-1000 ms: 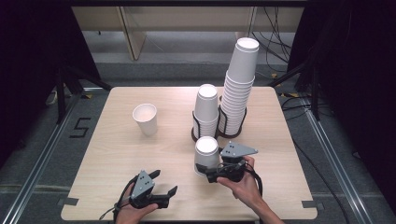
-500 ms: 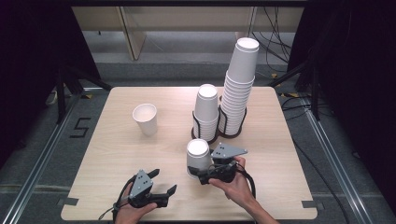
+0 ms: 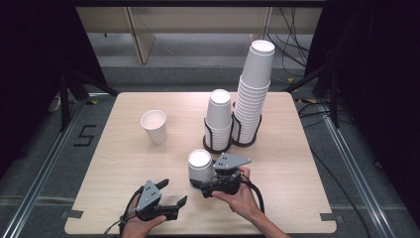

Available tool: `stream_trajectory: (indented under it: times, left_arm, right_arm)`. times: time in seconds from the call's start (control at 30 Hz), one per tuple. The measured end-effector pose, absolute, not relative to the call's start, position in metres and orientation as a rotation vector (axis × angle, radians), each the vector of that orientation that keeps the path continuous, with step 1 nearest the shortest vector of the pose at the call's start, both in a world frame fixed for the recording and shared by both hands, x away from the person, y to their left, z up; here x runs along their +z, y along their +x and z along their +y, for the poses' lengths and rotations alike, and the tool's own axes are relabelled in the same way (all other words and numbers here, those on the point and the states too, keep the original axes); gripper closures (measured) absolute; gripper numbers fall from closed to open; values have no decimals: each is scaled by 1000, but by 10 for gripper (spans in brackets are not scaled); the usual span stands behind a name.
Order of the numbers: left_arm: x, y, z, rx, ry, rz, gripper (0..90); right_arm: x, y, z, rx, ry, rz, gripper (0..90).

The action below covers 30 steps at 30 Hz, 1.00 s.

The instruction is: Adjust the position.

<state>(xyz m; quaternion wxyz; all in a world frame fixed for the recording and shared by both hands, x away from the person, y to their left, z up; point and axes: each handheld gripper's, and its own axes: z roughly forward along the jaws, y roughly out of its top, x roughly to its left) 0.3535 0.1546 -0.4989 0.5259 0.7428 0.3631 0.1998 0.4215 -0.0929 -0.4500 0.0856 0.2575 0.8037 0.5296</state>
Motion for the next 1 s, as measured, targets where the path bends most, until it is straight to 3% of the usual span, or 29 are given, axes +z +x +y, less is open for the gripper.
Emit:
stream_trajectory:
  times: [0.8, 1.0]
  left_arm:
    - [-495, 353, 146, 441, 1725, 813, 139]
    - [-496, 355, 142, 469, 1705, 846, 28]
  right_arm:
    - [-455, 415, -59, 1666, 726, 2400, 165]
    - [-454, 409, -46, 1689, 721, 2408, 165]
